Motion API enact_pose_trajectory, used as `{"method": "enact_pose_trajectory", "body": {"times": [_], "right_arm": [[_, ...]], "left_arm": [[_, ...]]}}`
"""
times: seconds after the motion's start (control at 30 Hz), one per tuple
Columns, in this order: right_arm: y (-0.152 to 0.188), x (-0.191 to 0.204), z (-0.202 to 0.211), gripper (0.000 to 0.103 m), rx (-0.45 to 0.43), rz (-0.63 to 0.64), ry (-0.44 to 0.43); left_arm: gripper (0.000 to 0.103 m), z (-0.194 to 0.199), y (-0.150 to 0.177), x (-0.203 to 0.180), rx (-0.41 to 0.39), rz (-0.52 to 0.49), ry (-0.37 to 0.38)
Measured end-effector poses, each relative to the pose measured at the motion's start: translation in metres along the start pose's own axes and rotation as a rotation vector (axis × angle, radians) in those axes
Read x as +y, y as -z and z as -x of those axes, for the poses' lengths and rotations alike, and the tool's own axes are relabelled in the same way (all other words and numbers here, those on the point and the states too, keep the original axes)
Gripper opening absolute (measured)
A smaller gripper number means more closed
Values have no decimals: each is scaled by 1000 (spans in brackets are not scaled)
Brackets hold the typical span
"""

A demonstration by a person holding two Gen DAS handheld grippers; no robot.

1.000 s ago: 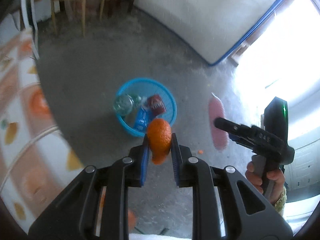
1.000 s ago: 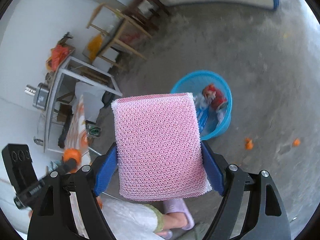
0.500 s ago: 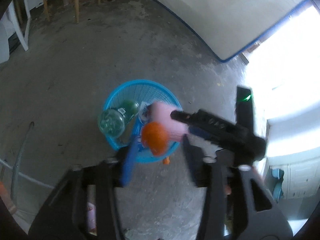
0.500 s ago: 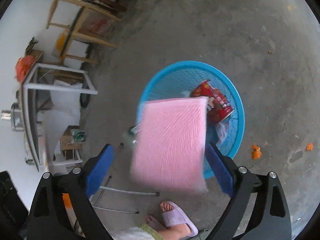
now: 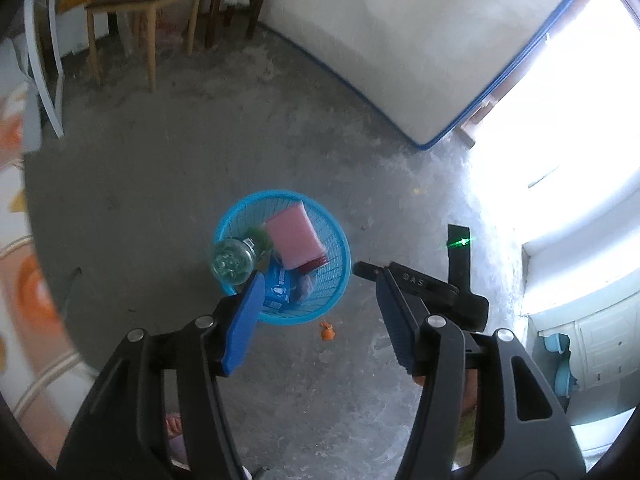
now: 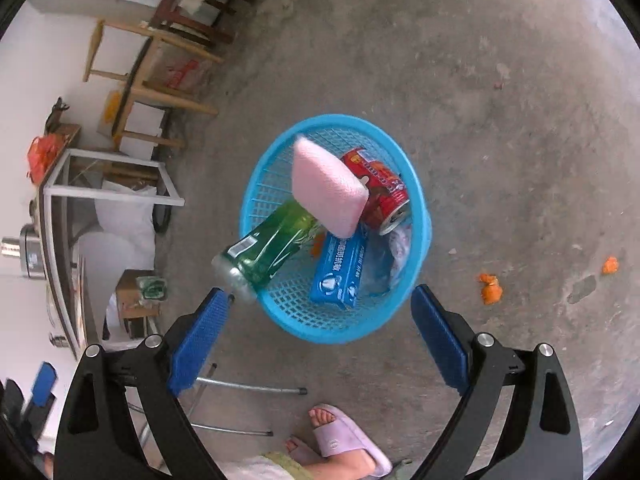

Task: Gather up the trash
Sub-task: 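Carry the orange and sponge over the wastebasket and open both grippers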

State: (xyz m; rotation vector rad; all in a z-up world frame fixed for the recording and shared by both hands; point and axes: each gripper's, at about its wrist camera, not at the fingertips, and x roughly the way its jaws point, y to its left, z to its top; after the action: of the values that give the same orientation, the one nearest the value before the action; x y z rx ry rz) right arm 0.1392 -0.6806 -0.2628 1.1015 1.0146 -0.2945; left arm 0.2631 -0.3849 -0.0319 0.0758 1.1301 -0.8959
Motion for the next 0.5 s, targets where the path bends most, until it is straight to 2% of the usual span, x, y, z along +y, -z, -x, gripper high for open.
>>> {"method": "enact_pose_trajectory", "body": {"times": [0.13, 0.27, 0.4, 0.5], "right_arm": [[21, 18, 39, 90, -36, 76, -13], [60, 52, 84, 90, -71, 212, -32], [115, 102, 132, 92, -149, 427, -45], [153, 136, 156, 96, -204, 566, -45]], "left_arm": [[66, 53, 23, -5, -86, -24, -17], [80, 99, 54, -3, -153, -33, -39], [83, 141, 93, 7, -227, -12, -110], [85, 174, 122, 17, -275, 48, -126]]}}
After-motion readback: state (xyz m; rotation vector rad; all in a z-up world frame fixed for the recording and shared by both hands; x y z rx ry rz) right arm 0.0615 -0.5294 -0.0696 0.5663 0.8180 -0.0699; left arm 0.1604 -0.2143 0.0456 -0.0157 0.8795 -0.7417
